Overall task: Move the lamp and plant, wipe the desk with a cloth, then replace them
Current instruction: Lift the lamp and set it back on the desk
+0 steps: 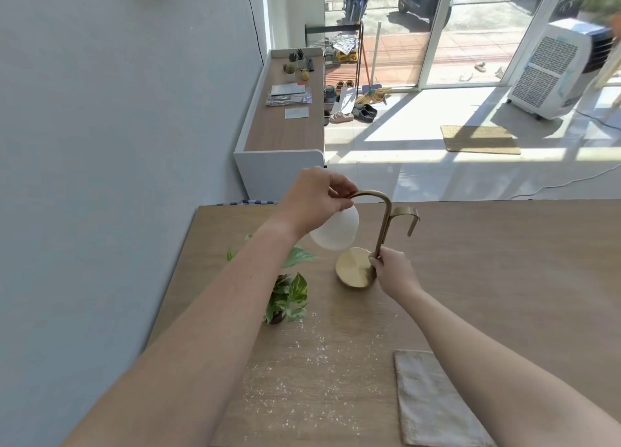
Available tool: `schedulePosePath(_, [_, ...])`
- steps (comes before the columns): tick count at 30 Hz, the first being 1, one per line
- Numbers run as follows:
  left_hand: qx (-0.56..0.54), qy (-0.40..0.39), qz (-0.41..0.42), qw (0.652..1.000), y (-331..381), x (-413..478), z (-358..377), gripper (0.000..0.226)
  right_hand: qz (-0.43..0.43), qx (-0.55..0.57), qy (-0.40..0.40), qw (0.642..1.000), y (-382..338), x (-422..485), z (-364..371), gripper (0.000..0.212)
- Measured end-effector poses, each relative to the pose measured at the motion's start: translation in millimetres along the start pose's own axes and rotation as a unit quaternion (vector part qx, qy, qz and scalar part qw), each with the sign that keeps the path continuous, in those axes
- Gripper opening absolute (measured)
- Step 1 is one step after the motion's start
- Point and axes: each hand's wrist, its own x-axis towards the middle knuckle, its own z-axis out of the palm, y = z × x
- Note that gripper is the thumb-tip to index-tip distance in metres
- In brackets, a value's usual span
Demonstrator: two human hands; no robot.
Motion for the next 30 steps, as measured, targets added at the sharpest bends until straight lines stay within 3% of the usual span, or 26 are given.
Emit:
schedulePosePath(12, [-0.004, 0.003, 0.001, 1.000, -30.4, 78.7, 4.6, 0.022, 0.001, -0.012, 0.010, 1.000, -0.9, 83.7, -4.3, 0.021])
schedulePosePath(30, [0.012, -0.001, 0.001, 1.000, -50.0, 119.3, 3.0, 0.022, 0.001, -0.024, 0.003, 1.000, -7.8, 124.6, -1.2, 0.018])
